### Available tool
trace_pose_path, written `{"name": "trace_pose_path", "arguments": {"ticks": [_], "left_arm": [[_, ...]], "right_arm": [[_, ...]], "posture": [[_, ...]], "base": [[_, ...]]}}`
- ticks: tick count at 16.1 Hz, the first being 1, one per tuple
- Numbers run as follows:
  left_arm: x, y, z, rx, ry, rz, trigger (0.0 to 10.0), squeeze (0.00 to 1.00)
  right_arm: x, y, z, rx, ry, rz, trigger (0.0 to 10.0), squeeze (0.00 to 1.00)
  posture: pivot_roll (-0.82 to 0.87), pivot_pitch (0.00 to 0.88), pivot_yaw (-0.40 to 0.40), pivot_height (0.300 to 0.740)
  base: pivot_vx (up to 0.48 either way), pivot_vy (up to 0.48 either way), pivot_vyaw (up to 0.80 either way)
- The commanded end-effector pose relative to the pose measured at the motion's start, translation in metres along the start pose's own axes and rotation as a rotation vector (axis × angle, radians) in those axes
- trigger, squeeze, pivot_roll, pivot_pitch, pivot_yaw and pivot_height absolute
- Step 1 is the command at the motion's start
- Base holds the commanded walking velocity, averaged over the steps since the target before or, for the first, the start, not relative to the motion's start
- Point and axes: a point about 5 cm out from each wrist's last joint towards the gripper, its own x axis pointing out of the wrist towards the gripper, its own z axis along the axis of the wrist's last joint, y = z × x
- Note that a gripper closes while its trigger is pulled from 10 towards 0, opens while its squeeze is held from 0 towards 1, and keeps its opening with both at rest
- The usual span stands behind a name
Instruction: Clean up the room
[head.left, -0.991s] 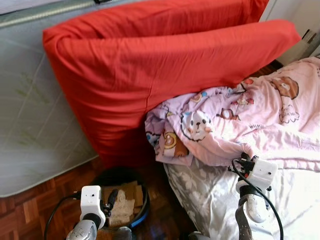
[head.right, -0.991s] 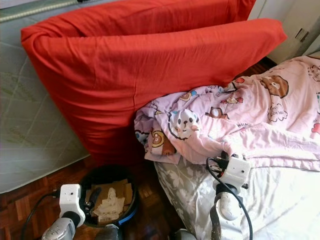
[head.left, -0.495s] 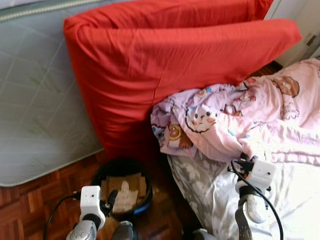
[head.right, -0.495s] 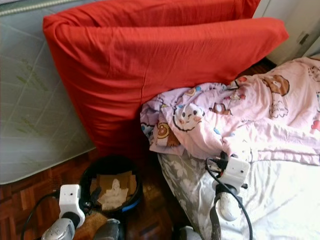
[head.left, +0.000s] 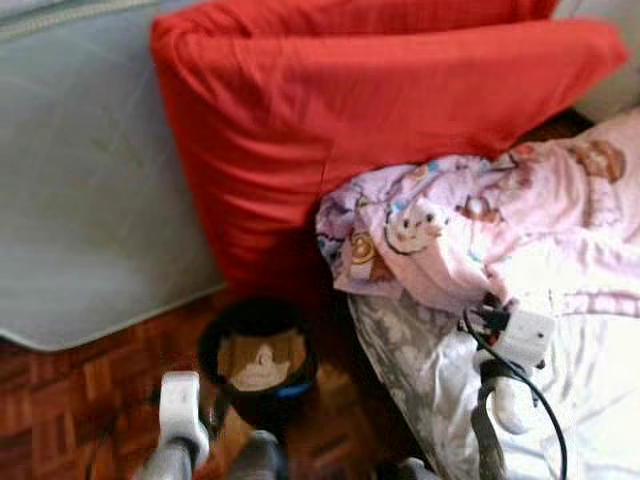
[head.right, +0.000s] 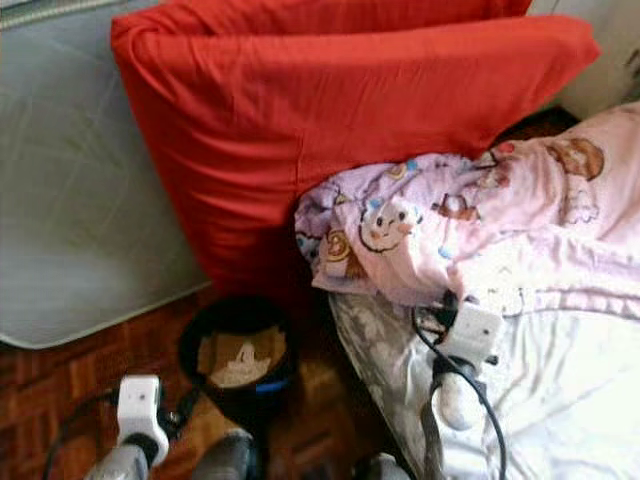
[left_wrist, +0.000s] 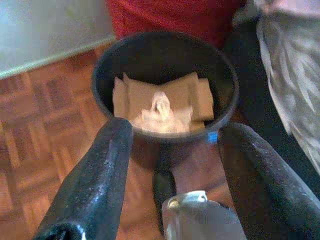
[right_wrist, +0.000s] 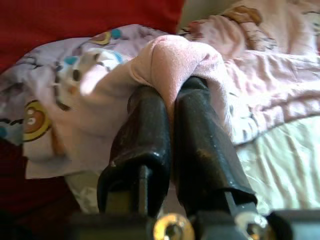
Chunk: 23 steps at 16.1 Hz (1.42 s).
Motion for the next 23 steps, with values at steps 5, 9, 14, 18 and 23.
{"name": "trace_pose_path", "arguments": {"ticks": [5,9,14,18,23], "left_arm": [[0.001,0.000,0.001,0.013,-0.002,-0.001,10.0,0.00],[0.001,-0.002,0.003,0.015,-0.014,-0.006,10.0,0.00],[0.000,-0.003,0.003,0.017,-0.013,-0.007,10.0,0.00],[0.000,-0.003,0.002,0.033,-0.002,-0.017,10.0,0.00],[0.000,-0.003,0.000,0.040,0.007,-0.016,10.0,0.00]], "right_arm": [[-0.003,0.000,0.003,-0.006,-0.021,0.004,10.0,0.00],[-0.004,0.000,0.003,-0.011,-0.022,0.002,10.0,0.00],[-0.009,0.009,0.002,-0.032,-0.023,0.057,10.0,0.00],[-0.015,0.023,-0.003,-0.025,0.010,0.173,10.0,0.00],[-0.021,0.032,-0.010,0.002,0.057,0.230,10.0,0.00]], "posture": [[0.06,0.215,-0.010,0.740],[0.06,0.218,-0.012,0.740],[0.06,0.221,-0.012,0.740],[0.06,0.220,-0.012,0.740],[0.05,0.221,-0.013,0.740]], "base": [[-0.299,0.000,0.00],[-0.298,0.000,0.00],[-0.299,0.000,0.00],[-0.213,0.000,0.00],[0.000,0.000,0.00]]}}
